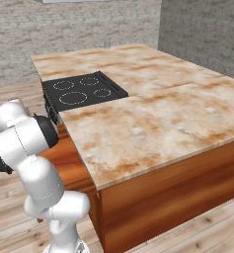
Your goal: Take a straw from the drawer in front and place it inside the glass cup on the dining counter.
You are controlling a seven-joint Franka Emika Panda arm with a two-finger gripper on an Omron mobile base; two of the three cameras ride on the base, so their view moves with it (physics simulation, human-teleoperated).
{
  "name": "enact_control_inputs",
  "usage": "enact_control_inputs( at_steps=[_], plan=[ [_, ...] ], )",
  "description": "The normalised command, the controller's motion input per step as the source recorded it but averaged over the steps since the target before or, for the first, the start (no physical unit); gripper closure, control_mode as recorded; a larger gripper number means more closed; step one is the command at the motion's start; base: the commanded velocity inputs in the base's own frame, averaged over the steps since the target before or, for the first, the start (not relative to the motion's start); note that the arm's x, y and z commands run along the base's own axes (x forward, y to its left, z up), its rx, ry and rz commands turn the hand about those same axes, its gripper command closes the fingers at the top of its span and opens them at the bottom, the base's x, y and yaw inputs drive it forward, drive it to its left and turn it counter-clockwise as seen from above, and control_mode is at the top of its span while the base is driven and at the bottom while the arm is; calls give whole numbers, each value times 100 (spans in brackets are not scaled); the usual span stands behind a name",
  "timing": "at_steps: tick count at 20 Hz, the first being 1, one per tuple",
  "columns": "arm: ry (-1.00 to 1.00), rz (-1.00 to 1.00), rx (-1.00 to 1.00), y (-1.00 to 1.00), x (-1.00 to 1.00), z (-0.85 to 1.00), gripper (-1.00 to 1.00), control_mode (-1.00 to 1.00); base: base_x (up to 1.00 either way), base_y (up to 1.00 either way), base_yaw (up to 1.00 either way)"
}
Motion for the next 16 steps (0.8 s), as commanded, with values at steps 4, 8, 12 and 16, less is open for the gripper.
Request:
enact_control_inputs(
  at_steps=[4, 8, 12, 16],
  plan=[
    [1, 0, 11, 0, 14, -5, -100, -100, 0, 0, 0],
    [5, 0, 11, 0, 14, -17, -100, -100, 0, 0, 0],
    [3, 0, 9, 0, 14, -20, -100, -100, 0, 0, 0],
    [1, 0, 8, 0, 13, -18, -100, -100, 0, 0, 0]
  ],
)
